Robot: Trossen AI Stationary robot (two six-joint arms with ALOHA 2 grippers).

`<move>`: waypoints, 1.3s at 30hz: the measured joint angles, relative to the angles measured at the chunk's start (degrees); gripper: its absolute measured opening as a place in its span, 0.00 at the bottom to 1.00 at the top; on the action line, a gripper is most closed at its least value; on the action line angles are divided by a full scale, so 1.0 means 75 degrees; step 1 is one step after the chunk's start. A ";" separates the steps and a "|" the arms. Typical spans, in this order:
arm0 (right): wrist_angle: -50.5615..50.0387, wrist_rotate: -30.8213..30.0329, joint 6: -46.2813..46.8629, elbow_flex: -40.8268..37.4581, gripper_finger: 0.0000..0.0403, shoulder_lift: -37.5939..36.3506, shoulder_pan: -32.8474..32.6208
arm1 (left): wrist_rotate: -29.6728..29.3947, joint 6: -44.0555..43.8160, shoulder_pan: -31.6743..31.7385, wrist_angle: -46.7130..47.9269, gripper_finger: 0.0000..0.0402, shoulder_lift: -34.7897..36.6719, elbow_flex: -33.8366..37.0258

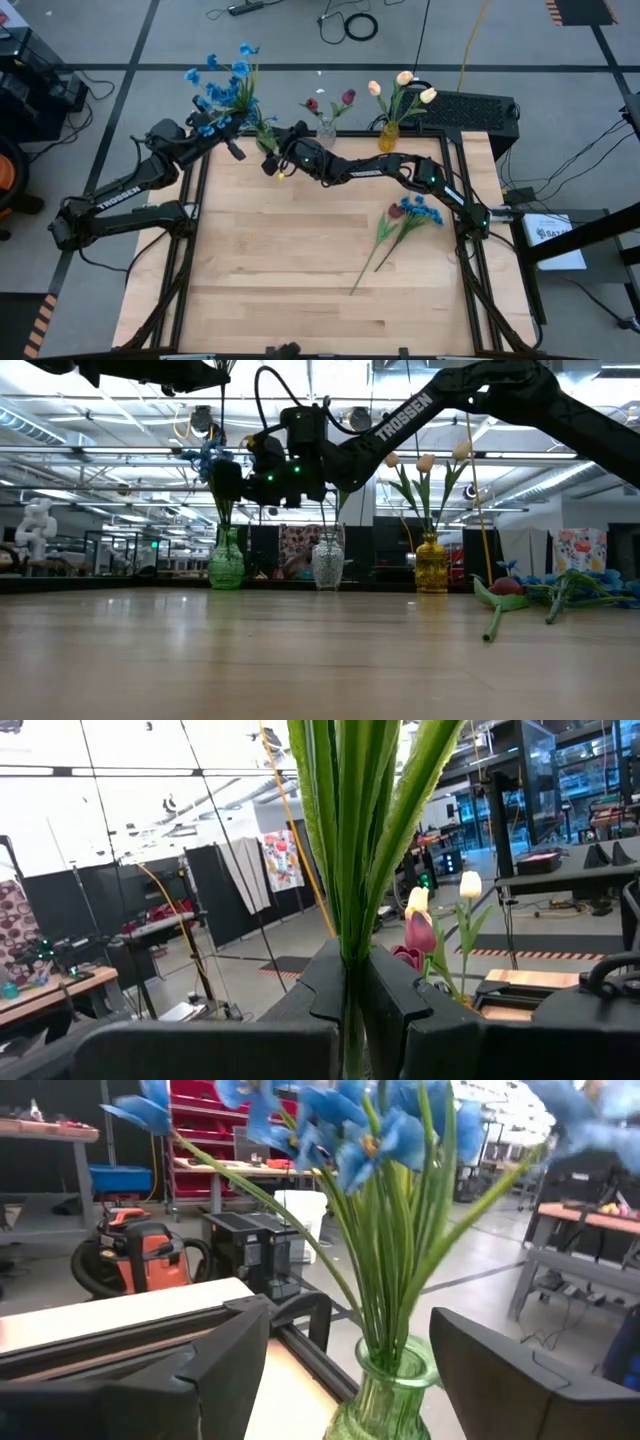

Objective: Sort flowers into vase by color
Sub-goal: Put the left blue flowers into the green vase

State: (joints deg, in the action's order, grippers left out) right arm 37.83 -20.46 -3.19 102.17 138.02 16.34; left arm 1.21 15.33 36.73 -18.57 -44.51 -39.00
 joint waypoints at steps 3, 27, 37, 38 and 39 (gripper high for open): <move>0.0043 0.0195 -0.0139 0.0000 0.67 0.0000 0.0064 | 0.0003 0.0003 0.0000 0.0000 0.05 0.0000 0.0000; -0.0075 0.0578 -0.0956 0.0000 0.67 -0.0072 -0.0298 | 0.0333 -0.0252 0.0285 0.0038 0.05 -0.0157 -0.0009; -0.1930 0.0535 -0.1327 -0.0001 0.67 -0.0640 -0.0462 | 0.0479 -0.0410 0.0976 -0.1409 0.05 -0.0908 -0.0009; -0.2200 0.0540 -0.1328 -0.0003 0.67 -0.0686 -0.0466 | 0.0625 -0.0591 0.1037 -0.1493 0.05 -0.0907 -0.0009; -0.2440 0.0540 -0.1328 -0.0003 0.67 -0.0733 -0.0466 | 0.0794 -0.0742 0.1076 -0.1528 0.05 -0.0892 -0.0009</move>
State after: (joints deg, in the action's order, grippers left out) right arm 19.53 -16.40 -13.15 102.15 132.51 12.84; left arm 7.17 9.77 44.80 -30.02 -51.20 -39.07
